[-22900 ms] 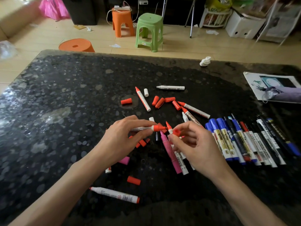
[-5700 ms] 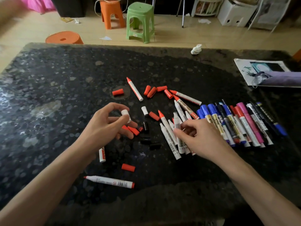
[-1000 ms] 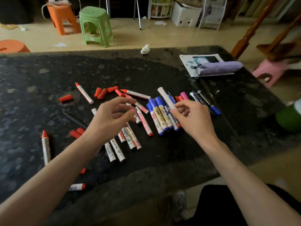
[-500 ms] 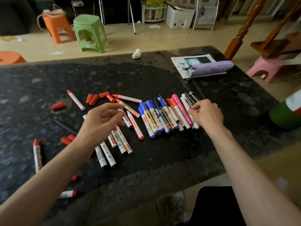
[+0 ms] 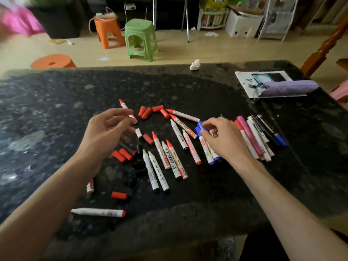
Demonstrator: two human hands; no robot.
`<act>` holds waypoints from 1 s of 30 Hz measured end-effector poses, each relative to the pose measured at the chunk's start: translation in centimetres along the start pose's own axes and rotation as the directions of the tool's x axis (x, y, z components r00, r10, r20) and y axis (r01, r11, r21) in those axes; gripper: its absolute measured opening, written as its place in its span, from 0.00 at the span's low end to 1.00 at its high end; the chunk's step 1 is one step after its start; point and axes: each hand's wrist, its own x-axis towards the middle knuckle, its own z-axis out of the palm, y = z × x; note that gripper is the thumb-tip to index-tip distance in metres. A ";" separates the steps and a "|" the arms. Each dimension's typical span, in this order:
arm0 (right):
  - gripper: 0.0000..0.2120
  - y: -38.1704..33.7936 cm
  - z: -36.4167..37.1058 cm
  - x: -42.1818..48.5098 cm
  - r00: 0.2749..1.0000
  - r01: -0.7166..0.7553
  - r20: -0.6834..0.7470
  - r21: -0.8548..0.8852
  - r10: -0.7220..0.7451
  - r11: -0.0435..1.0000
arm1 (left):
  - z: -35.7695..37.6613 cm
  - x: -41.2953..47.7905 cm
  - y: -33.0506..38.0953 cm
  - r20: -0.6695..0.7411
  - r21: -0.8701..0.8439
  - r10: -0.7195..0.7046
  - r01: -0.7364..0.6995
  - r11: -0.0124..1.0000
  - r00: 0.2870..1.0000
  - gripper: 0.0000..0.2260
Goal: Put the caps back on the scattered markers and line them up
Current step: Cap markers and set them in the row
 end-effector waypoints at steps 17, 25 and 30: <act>0.18 -11.9 9.8 0.5 0.885 0.391 0.249 0.064 -0.394 0.918 | -9.5 -0.2 -5.4 -0.059 0.127 -0.065 0.072 0.989 0.996 0.10; 0.13 -13.0 12.3 1.0 0.923 0.348 0.184 -0.017 -0.339 0.937 | -11.8 -0.3 -5.8 -0.071 0.170 -0.069 0.080 0.982 0.995 0.11; 0.11 -12.8 11.5 1.3 0.943 0.322 0.012 0.222 -0.333 0.920 | -11.2 -0.2 -5.3 -0.060 0.182 -0.069 0.079 0.980 0.996 0.12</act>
